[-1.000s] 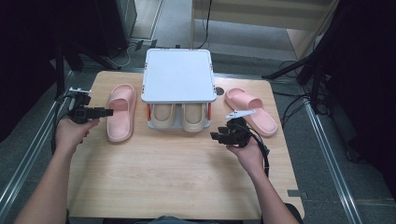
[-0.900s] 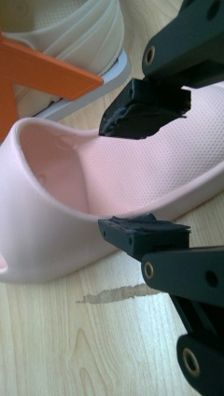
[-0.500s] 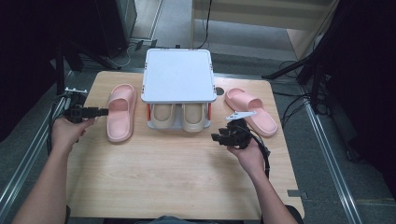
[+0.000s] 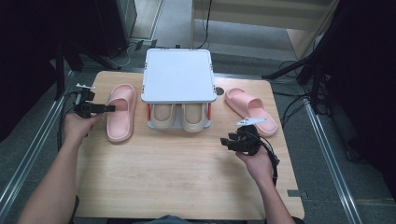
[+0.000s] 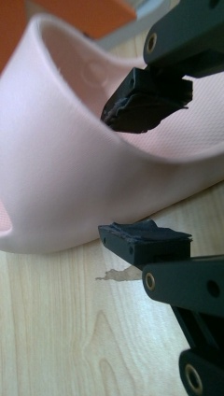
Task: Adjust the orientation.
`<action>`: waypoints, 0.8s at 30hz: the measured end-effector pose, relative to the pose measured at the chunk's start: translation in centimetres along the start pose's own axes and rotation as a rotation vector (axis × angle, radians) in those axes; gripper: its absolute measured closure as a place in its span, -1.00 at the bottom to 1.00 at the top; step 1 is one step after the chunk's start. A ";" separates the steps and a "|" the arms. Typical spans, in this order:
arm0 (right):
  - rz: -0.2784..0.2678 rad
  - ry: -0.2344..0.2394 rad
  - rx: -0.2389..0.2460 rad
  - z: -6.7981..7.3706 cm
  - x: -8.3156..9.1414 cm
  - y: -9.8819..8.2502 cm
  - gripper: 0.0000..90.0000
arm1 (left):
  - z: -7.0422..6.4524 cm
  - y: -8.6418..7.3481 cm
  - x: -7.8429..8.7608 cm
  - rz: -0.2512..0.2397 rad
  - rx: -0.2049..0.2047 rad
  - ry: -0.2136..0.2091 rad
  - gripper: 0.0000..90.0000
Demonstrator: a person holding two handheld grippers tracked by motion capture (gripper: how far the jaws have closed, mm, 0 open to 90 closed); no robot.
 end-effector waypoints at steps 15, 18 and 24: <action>-0.002 -0.030 -0.037 -1.0 1.1 -1.3 0.23 | 0.5 0.9 -0.8 -0.015 -0.051 0.090 0.42; 0.001 -0.026 -0.035 -0.9 1.0 -1.2 0.23 | 0.5 0.9 -0.6 -0.004 -0.069 0.113 0.54; 0.001 -0.018 -0.027 -0.7 0.9 -1.0 0.23 | 1.0 0.9 0.0 -0.025 0.005 0.110 0.76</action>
Point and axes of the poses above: each handheld gripper's, and its own axes: x roughly backward along the jaws, y roughly out of its top, z roughly to its left, the point moved 7 cm from there along -x, roughly forward along the jaws, and after that the axes turned 14 degrees about -y, right-handed, at the moved point
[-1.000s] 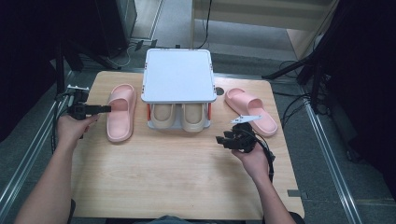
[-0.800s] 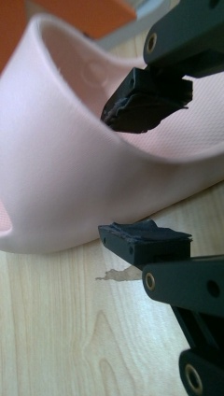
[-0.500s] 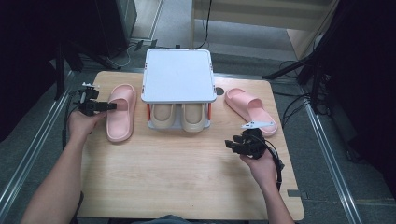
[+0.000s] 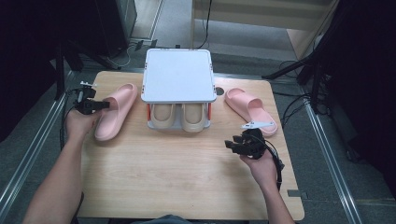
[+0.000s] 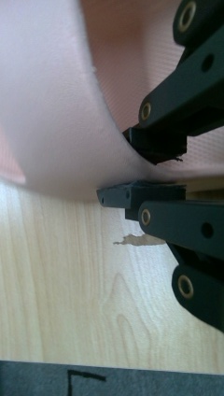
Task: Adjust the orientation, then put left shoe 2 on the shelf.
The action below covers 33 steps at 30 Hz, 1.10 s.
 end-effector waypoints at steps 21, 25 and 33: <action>-0.019 0.016 0.000 0.6 -1.0 1.8 0.22 | -1.8 1.9 3.0 0.016 0.124 -0.061 0.82; -0.014 0.021 0.003 0.6 -1.3 2.1 0.22 | -2.2 3.9 4.2 0.026 0.083 -0.011 0.82; -0.023 0.036 0.010 0.7 -1.6 2.8 0.22 | -3.7 7.2 6.5 0.031 0.074 -0.004 0.80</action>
Point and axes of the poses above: each handheld gripper's, and its own axes: x roughly backward along the jaws, y roughly out of its top, z roughly to its left, the point moved 7 cm from there along -x, roughly forward along the jaws, and after that the axes turned 14 degrees about -y, right-handed, at the moved point
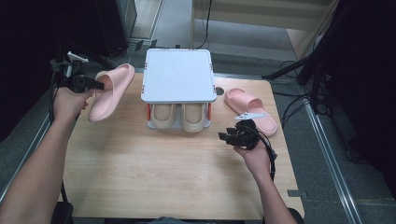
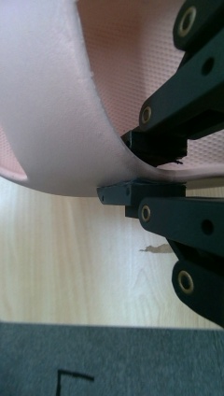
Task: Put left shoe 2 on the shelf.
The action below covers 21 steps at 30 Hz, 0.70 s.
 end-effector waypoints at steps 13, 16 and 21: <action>-0.005 0.021 0.016 0.5 -0.7 0.8 0.22 | -2.8 4.2 1.9 -0.025 -0.021 0.001 0.78; -0.006 0.023 0.026 0.6 -0.8 1.0 0.22 | -4.2 5.4 2.4 -0.032 -0.032 -0.001 0.78; 0.000 0.031 0.042 1.0 -0.9 0.9 0.22 | -7.4 7.6 2.7 -0.047 -0.065 -0.014 0.76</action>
Point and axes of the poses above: each handheld gripper's, and its own axes: x roughly backward along the jaws, y roughly out of its top, z roughly to its left, the point moved 7 cm from there along -x, roughly forward along the jaws, and after that the axes turned 14 degrees about -y, right-handed, at the moved point
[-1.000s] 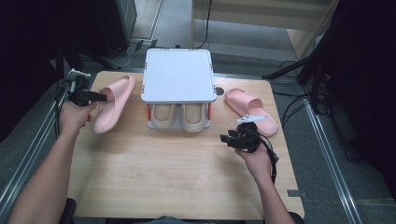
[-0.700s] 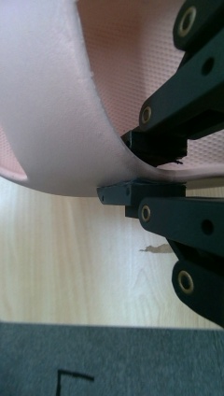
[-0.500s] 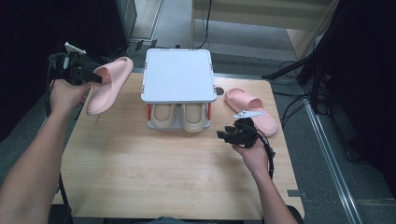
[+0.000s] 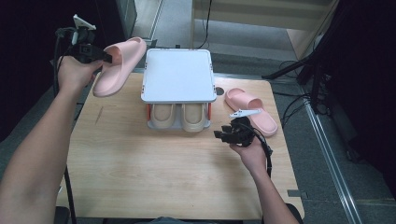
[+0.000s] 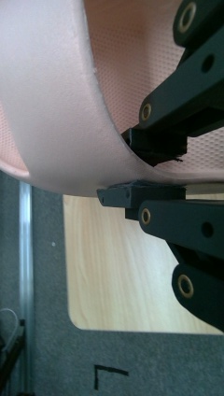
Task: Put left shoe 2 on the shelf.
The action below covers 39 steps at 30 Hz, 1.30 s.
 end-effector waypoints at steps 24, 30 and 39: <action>-0.004 0.014 0.008 0.2 0.1 0.0 0.22 | -6.4 2.2 -6.8 0.066 -0.054 -0.042 0.72; -0.002 0.014 0.006 0.1 0.1 -0.1 0.21 | -7.0 2.0 -8.3 0.065 -0.076 -0.014 0.67; 0.002 0.010 0.007 0.1 0.2 -0.1 0.22 | -8.3 1.7 -8.8 0.076 -0.110 -0.003 0.52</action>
Point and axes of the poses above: each handheld gripper's, and its own axes: x roughly backward along the jaws, y roughly out of its top, z roughly to its left, the point moved 7 cm from there along -x, roughly forward along the jaws, and after that the axes turned 14 degrees about -y, right-handed, at the moved point
